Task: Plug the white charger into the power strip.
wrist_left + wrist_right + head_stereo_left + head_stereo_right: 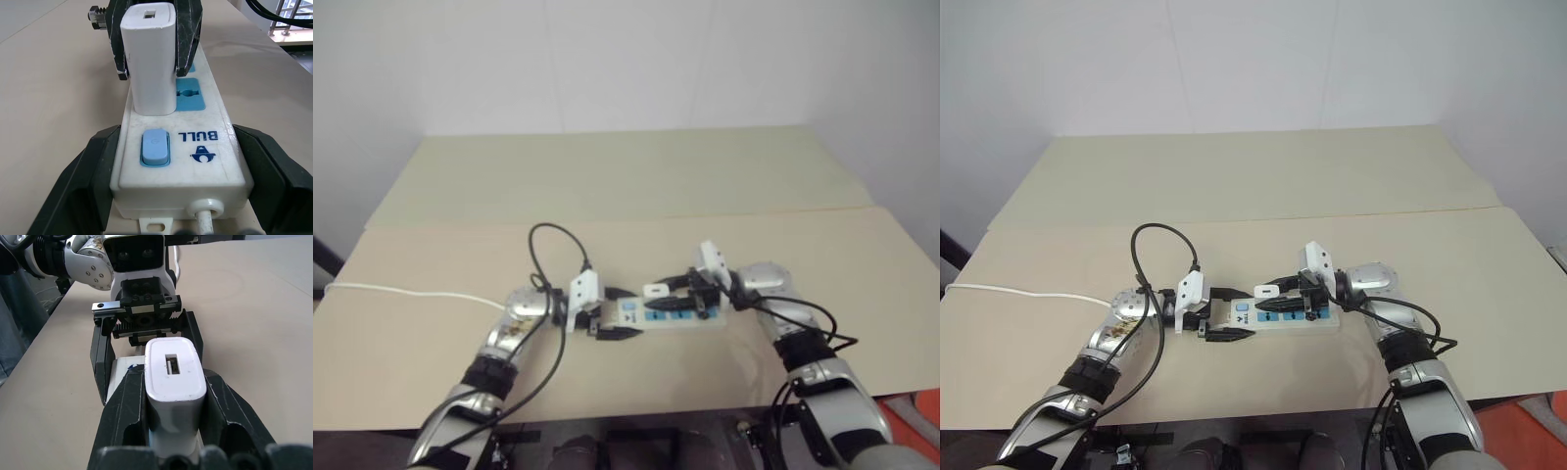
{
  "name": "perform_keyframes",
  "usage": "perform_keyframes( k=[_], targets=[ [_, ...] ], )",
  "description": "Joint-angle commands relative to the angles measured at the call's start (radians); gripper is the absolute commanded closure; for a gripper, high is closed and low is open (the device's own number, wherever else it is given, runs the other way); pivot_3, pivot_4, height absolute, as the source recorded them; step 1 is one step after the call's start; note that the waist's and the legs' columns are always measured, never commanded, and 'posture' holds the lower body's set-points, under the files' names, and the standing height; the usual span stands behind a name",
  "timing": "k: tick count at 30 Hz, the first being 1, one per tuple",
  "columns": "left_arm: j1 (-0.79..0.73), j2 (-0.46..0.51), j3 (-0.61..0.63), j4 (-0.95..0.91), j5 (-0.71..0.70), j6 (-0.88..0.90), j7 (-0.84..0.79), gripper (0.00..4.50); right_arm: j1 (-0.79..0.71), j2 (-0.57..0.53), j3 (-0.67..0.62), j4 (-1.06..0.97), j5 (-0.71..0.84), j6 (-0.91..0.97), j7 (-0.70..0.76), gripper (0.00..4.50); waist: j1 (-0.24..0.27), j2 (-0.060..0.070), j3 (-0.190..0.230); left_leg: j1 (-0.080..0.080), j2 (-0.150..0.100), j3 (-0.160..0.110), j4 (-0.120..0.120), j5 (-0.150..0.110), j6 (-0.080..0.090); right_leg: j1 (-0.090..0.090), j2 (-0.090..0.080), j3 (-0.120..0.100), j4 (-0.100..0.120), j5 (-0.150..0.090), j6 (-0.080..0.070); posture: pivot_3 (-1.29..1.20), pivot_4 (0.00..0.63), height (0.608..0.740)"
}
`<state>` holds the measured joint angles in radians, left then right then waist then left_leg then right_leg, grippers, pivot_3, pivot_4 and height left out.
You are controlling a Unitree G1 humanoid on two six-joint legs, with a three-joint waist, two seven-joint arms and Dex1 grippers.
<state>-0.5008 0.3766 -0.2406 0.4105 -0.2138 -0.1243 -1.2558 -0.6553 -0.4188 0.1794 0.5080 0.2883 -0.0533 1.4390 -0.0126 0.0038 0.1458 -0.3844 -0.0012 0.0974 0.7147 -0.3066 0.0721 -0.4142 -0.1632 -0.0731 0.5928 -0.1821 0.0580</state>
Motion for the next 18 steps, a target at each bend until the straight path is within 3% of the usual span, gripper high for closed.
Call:
perform_keyframes(
  k=[1, 2, 12, 18],
  targets=[
    [0.022, 0.027, -0.009, 0.033, 0.031, 0.027, -0.006, 1.24, 0.031, -0.021, 0.011, 0.021, -0.032, 0.027, 0.002, 3.36, 0.000, 0.000, 0.000, 0.000, 0.000, 0.000, 0.000, 0.000, 0.000, 0.000, 0.000, 0.000, 0.000, 0.000, 0.000, 0.00, 0.150, 0.740],
    [0.022, 0.027, -0.009, 0.032, 0.031, 0.027, -0.006, 1.24, 0.031, -0.021, 0.011, 0.020, -0.032, 0.027, 0.001, 3.36, 0.000, 0.000, 0.000, 0.000, 0.000, 0.000, 0.000, 0.000, 0.000, 0.000, 0.000, 0.000, 0.000, 0.000, 0.000, 0.00, 0.150, 0.740],
    [0.019, 0.021, -0.011, 0.038, 0.031, 0.028, -0.006, 1.24, 0.024, -0.027, -0.004, 0.018, -0.027, 0.036, -0.001, 0.04, -0.002, -0.001, 0.000, 0.000, 0.000, 0.000, 0.000, 0.000, -0.001, -0.001, 0.000, 0.000, 0.000, 0.000, 0.000, 0.00, 0.150, 0.740],
    [0.009, 0.015, -0.013, 0.053, 0.034, 0.024, -0.006, 1.24, 0.008, -0.064, -0.030, 0.008, -0.008, 0.063, 0.009, 0.04, -0.001, -0.001, 0.000, 0.000, 0.000, 0.000, 0.000, 0.000, -0.001, -0.001, 0.000, 0.000, 0.000, 0.000, 0.000, 0.00, 0.150, 0.740]
  ],
)
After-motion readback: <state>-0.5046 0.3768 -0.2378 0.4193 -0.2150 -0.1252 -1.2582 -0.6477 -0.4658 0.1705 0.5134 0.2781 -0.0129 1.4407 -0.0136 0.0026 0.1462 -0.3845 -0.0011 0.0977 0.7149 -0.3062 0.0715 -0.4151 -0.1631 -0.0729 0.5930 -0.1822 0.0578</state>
